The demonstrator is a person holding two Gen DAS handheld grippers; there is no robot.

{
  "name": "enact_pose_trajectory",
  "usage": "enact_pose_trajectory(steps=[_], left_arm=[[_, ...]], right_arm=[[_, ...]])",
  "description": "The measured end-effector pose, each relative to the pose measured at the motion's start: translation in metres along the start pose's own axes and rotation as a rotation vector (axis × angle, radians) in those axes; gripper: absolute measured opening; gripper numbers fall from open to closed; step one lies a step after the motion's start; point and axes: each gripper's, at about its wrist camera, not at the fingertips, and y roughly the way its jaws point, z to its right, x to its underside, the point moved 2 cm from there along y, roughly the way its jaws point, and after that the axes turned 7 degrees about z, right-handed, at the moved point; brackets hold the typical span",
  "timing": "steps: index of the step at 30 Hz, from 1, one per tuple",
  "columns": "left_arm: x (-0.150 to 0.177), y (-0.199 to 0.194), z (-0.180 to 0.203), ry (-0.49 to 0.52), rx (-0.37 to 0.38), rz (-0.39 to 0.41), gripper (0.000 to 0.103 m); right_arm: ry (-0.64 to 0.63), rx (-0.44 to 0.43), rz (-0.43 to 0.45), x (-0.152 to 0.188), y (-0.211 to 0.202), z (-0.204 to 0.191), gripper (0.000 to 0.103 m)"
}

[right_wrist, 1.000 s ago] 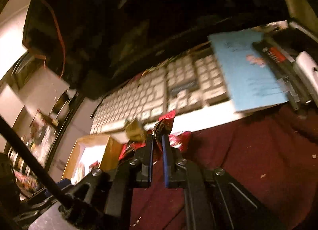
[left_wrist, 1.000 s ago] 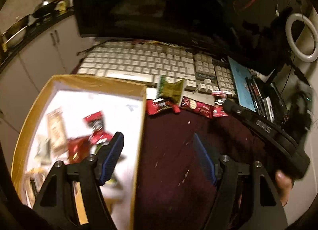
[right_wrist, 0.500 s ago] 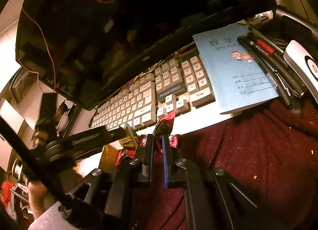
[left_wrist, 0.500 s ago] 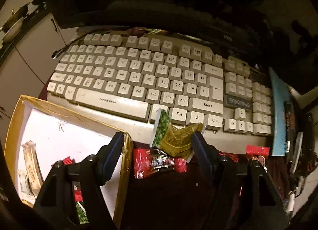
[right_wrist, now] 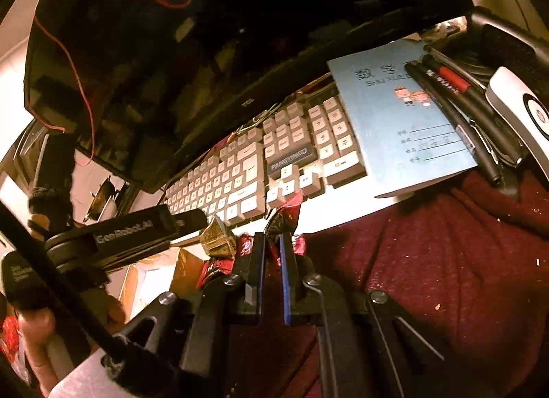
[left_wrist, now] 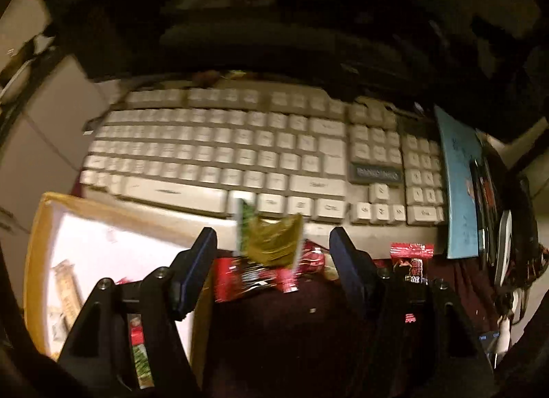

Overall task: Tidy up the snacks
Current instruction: 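Grasp the green-gold pouch with the left gripper while the right holds the red candy, then lower the pouch and red candy into the tray and open both grippers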

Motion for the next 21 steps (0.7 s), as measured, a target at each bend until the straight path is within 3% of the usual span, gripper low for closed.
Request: enact_pose_trajectory(steps=[2, 5, 7, 9, 15, 21], left_arm=[[0.001, 0.019, 0.002, 0.013, -0.002, -0.044, 0.068], [0.003, 0.040, -0.007, -0.031, 0.006, -0.091, 0.055], [0.005, 0.048, -0.014, -0.032, -0.004, -0.100, 0.045], [0.006, 0.047, -0.018, -0.032, 0.000, -0.087, 0.043], [0.012, 0.010, -0.035, -0.071, 0.075, -0.021, 0.040], [0.026, -0.060, -0.064, -0.115, 0.243, 0.039, 0.040]], right_arm=[[-0.001, 0.002, -0.003, 0.001, 0.000, 0.000, 0.006], [-0.002, 0.003, -0.006, 0.001, 0.001, 0.000, 0.006], [-0.005, 0.001, -0.007, 0.001, 0.000, -0.001, 0.006], [-0.004, 0.002, -0.007, 0.001, 0.001, -0.001, 0.006], [-0.010, -0.012, -0.015, 0.001, 0.002, -0.003, 0.006], [-0.050, -0.077, -0.044, 0.007, 0.006, -0.016, 0.006]])
